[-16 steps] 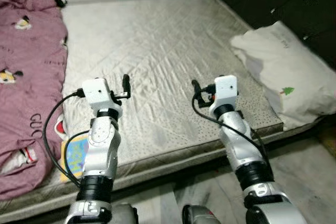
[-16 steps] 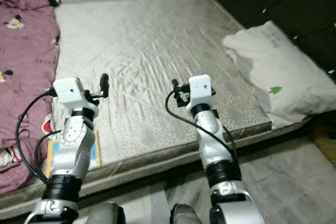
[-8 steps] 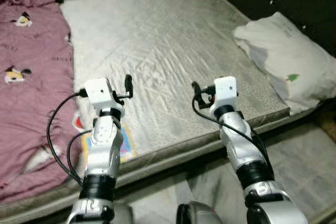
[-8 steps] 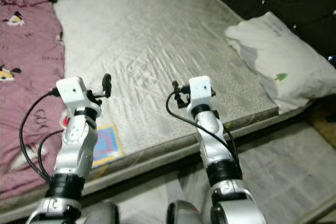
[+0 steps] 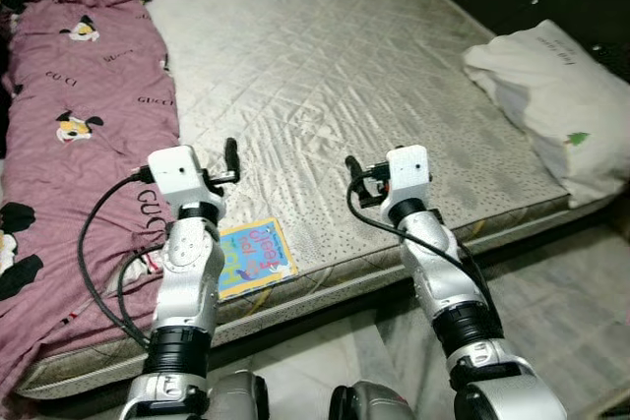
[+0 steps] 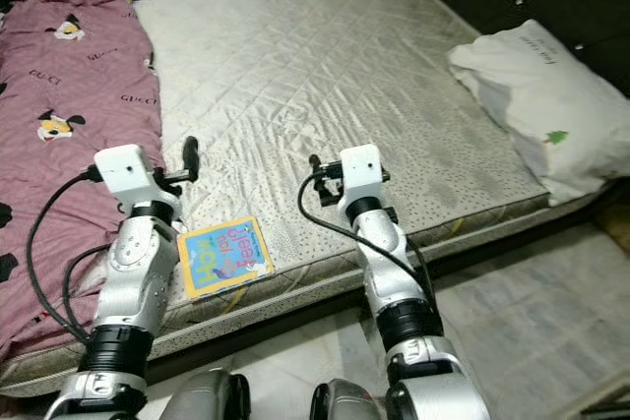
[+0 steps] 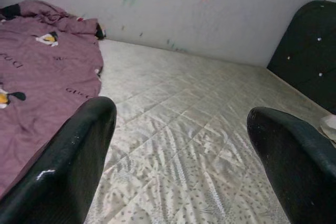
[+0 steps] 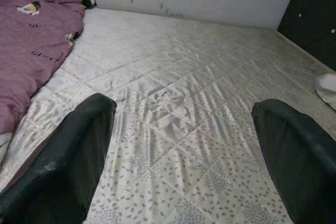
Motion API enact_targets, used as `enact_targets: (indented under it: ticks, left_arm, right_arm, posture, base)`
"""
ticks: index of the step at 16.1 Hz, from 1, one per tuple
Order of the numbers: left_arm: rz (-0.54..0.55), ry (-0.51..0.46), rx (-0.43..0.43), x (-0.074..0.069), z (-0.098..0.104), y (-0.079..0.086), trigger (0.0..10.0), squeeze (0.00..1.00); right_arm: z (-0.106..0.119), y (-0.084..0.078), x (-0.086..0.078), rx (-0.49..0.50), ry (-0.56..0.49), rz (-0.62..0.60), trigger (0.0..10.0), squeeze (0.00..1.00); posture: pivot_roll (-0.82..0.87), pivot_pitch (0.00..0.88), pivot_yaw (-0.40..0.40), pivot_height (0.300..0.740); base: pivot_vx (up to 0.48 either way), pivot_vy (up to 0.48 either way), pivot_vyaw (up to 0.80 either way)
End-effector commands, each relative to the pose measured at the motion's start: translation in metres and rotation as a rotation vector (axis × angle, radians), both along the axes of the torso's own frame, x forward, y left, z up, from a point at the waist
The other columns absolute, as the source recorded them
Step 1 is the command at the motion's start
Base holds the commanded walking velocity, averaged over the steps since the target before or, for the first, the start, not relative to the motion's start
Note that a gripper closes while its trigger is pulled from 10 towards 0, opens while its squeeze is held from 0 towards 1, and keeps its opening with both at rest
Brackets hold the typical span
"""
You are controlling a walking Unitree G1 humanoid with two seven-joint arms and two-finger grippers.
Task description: Clean up the room
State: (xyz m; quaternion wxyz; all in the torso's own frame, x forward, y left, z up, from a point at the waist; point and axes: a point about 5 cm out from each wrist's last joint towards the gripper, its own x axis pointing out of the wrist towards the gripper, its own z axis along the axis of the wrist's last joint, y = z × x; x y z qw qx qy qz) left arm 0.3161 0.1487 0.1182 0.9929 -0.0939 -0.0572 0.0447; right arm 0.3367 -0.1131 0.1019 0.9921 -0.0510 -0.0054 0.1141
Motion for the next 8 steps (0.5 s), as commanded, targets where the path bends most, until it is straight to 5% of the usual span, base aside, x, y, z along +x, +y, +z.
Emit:
enact_targets:
  ticks: [1, 4, 8]
  left_arm:
    - [0.007, 0.001, -0.003, 0.0003, 0.0006, 0.0002, 10.0, 0.00]
    - [0.012, 0.002, -0.008, 0.0009, 0.0007, 0.0008, 10.0, 0.00]
    - [0.012, 0.007, -0.013, 0.0019, 0.0005, 0.0014, 10.0, 0.00]
  right_arm:
    - [0.0043, 0.0008, 0.0020, -0.013, -0.016, 0.012, 10.0, 0.00]
    - [0.0043, 0.0001, 0.0029, 0.005, -0.010, 0.004, 10.0, 0.00]
    - [0.0049, 0.0004, 0.0036, 0.011, -0.010, 0.000, 10.0, 0.00]
  posture:
    - [0.02, 0.081, -0.048, 0.740]
    - [0.02, 0.084, -0.048, 0.740]
    - [0.02, 0.084, -0.047, 0.740]
  base:
    - [0.000, 0.000, 0.80]
    - [0.000, 0.082, 0.31]
    - [0.000, 0.476, 0.00]
